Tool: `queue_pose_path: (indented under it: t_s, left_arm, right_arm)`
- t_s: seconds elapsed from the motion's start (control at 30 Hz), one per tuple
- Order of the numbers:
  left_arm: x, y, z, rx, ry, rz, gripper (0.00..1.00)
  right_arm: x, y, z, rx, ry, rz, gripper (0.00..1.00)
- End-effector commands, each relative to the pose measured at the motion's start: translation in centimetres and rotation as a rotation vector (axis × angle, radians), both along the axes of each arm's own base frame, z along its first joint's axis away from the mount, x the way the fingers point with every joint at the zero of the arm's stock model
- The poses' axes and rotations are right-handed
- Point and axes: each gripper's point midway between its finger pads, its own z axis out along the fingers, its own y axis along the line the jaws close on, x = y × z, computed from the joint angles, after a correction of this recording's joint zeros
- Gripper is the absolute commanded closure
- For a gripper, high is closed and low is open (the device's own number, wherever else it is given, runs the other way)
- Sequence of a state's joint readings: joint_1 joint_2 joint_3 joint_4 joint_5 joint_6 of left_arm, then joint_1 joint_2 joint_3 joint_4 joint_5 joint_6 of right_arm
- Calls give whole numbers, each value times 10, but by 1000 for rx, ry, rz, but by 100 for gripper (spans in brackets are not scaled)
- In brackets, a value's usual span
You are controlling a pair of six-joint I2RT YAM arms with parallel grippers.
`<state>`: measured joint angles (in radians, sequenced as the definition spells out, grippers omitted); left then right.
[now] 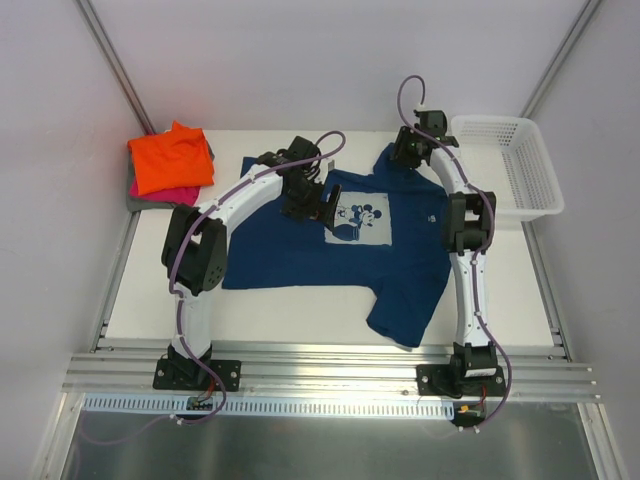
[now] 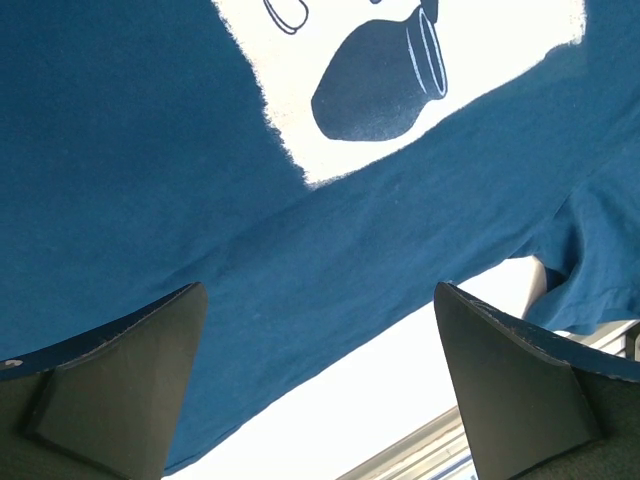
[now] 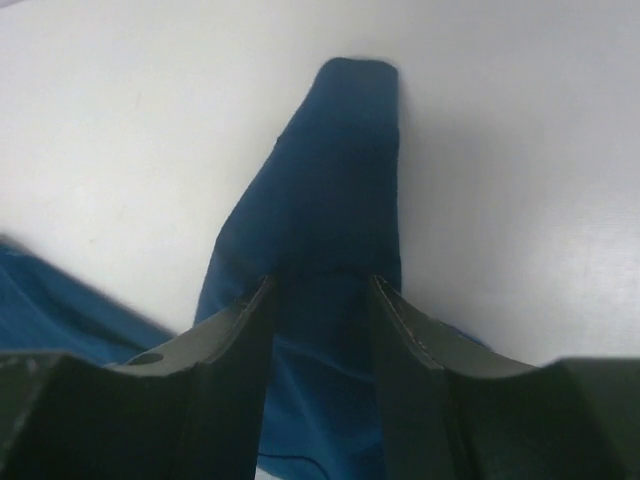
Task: Fold and stack the t-shirts
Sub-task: Flatten out the tshirt
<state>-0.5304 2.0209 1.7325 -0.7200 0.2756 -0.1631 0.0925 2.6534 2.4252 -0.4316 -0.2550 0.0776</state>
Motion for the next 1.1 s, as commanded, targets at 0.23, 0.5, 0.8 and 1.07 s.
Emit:
queue_pose_path:
  t_s: [0.23, 0.5, 0.8, 1.07]
  left_arm:
    - [-1, 8, 31, 14, -94, -16, 1]
    - [-1, 7, 35, 2, -97, -16, 1]
    - [-4, 10, 33, 17, -98, -17, 1]
    - [19, 24, 32, 110, -167, 50, 1]
  right_arm:
    - [-3, 23, 16, 24, -8, 27, 79]
    - [33, -15, 52, -129, -182, -56, 99]
    - [54, -65, 69, -264, -278, -118, 84]
    - [7, -36, 91, -122, -161, -35, 3]
